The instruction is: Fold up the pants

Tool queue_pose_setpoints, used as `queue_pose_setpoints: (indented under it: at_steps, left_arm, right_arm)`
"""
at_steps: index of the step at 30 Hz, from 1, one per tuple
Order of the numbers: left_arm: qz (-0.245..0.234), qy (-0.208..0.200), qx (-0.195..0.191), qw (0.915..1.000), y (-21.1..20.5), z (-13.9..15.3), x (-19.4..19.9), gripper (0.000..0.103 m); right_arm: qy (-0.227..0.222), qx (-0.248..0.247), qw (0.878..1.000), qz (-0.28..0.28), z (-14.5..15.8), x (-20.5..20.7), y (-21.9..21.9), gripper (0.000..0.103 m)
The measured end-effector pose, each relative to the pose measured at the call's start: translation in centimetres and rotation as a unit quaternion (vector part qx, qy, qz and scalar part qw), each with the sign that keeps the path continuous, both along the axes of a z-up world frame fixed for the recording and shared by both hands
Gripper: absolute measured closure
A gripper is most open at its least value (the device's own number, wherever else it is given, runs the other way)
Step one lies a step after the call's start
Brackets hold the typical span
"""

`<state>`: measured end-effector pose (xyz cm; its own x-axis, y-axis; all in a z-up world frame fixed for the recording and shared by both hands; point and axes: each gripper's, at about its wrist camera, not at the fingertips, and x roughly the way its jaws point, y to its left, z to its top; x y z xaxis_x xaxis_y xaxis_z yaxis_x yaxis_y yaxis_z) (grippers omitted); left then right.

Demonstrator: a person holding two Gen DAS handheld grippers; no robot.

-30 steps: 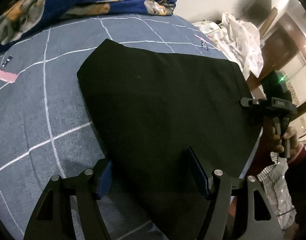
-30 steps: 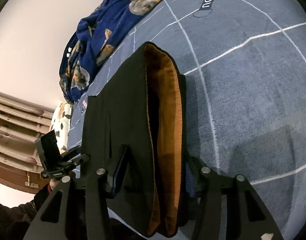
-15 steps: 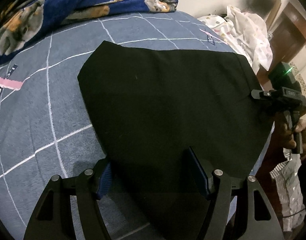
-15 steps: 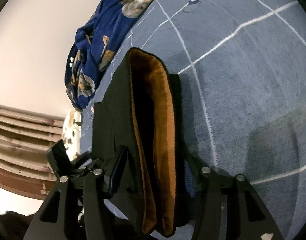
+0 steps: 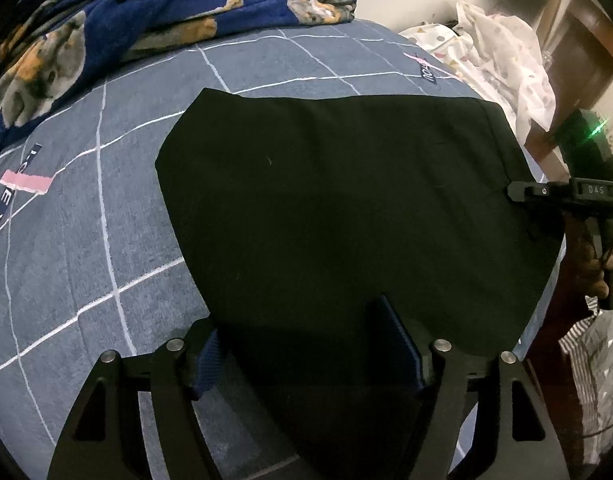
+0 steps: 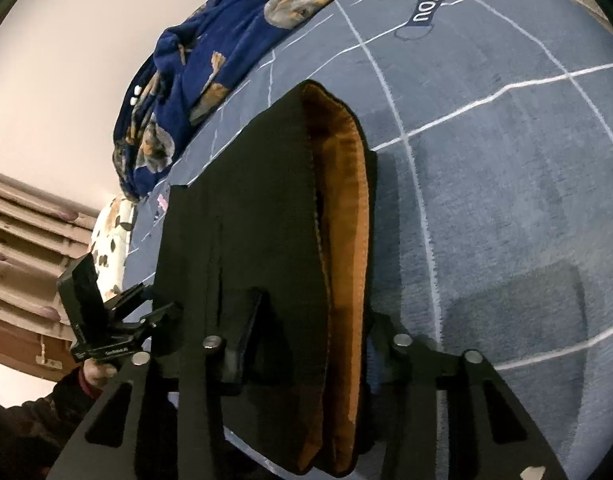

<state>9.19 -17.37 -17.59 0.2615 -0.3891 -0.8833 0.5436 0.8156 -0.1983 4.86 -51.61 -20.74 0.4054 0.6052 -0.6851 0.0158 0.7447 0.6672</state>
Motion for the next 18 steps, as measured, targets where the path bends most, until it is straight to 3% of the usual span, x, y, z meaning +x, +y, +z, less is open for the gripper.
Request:
queue_pose_setpoints:
  at_steps: [4,8,12,13,14,16,18]
  left_arm:
    - [-0.008,0.000,0.005,1.0000,-0.4,-0.1,0.1,0.020]
    - [-0.018,-0.001,0.006,0.9998,-1.0,-0.3,0.1,0.011]
    - [-0.023,-0.010,0.003,0.9997,-1.2,-0.4,0.1,0.010]
    - [-0.025,-0.013,0.001,0.9996,-1.2,-0.4,0.1,0.011]
    - [-0.031,-0.019,-0.002,0.9993,-1.1,-0.4,0.0,0.017]
    - [-0.040,-0.023,-0.008,0.9989,-1.1,-0.1,0.1,0.041]
    - [-0.046,-0.022,-0.012,0.9986,-1.1,0.3,0.4,0.059]
  right_arm:
    - [0.003,0.005,1.000,0.009,-0.1,0.0,-0.3,0.064]
    - [0.002,0.022,1.000,0.017,-0.1,0.2,-0.2,0.049]
    - [-0.002,0.018,1.000,0.017,0.0,0.2,0.1,0.048]
    - [-0.003,0.012,1.000,0.015,0.1,0.1,0.2,0.052]
    - [-0.004,-0.003,1.000,0.014,0.2,0.0,0.4,0.058]
    - [-0.007,-0.020,1.000,0.014,0.3,-0.1,0.7,0.059]
    - [-0.009,-0.020,1.000,0.008,0.2,-0.2,0.7,0.060]
